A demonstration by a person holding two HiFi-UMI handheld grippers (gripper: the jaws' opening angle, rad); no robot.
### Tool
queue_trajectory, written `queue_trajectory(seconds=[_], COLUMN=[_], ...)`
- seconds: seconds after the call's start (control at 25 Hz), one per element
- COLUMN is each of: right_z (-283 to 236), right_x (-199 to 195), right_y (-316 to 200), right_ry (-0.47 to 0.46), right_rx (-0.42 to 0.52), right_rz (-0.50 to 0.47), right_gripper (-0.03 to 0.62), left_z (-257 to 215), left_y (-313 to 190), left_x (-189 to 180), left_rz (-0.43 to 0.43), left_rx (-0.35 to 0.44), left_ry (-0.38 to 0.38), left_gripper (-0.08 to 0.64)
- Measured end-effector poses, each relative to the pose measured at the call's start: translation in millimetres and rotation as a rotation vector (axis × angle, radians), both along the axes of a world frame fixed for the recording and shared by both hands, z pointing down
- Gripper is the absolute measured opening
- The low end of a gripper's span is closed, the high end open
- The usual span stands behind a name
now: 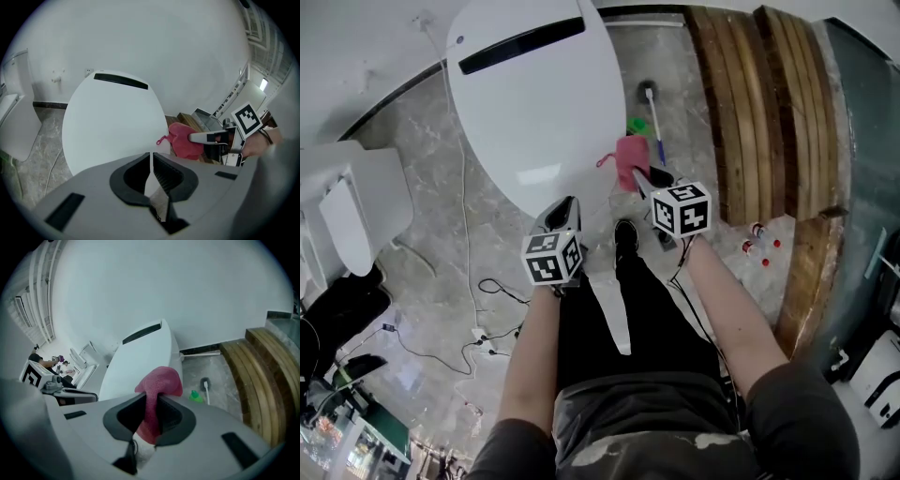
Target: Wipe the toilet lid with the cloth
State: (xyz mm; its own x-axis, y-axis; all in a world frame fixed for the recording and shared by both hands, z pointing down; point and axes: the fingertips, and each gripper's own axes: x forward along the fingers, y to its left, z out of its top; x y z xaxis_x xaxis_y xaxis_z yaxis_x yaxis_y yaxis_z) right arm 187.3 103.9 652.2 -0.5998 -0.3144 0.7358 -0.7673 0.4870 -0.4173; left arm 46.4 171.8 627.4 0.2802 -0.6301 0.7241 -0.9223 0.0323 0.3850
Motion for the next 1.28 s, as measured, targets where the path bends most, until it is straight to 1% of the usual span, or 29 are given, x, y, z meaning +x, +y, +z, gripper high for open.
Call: queue_trajectory(seconds=[0.16, 0.36, 0.52, 0.68, 0.8, 1.04, 1.2, 1.28], right_z=[-33, -80, -126, -166, -200, -255, -286, -302], right_x=[8, 9, 14, 9, -3, -26, -48, -53], right_y=[-3, -9, -6, -1, 10, 56, 83, 93], right_ry=[-0.033, -0.075, -0.117, -0.129, -0.149, -0.185, -0.195, -0.213], right_rx=[0.026, 0.081, 0.121, 0.175, 0.213, 0.263, 0.311, 0.337], right_rz=[-0.006, -0.022, 0.005, -0.015, -0.012, -0.011, -0.044, -0.045], right_gripper=[0.049, 0.049, 0.049, 0.049, 0.049, 0.049, 0.049, 0.049], left_z=[-32, -88, -127, -168, -196, -242, -274, -289], left_y=[-5, -11, -7, -3, 14, 63, 87, 96], left_x=[-1, -9, -13, -20, -27, -33, -47, -51], left_rz=[-0.026, -0.083, -0.076, -0.077, -0.063, -0.057, -0.1, -0.096], left_rx=[0.033, 0.108, 0.149, 0.217, 0.266, 0.339, 0.41, 0.445], left_ry=[-0.022, -0.01, -0.021, -0.004, 0.002, 0.038, 0.065, 0.055], left_gripper=[0.028, 0.028, 0.028, 0.028, 0.028, 0.028, 0.028, 0.028])
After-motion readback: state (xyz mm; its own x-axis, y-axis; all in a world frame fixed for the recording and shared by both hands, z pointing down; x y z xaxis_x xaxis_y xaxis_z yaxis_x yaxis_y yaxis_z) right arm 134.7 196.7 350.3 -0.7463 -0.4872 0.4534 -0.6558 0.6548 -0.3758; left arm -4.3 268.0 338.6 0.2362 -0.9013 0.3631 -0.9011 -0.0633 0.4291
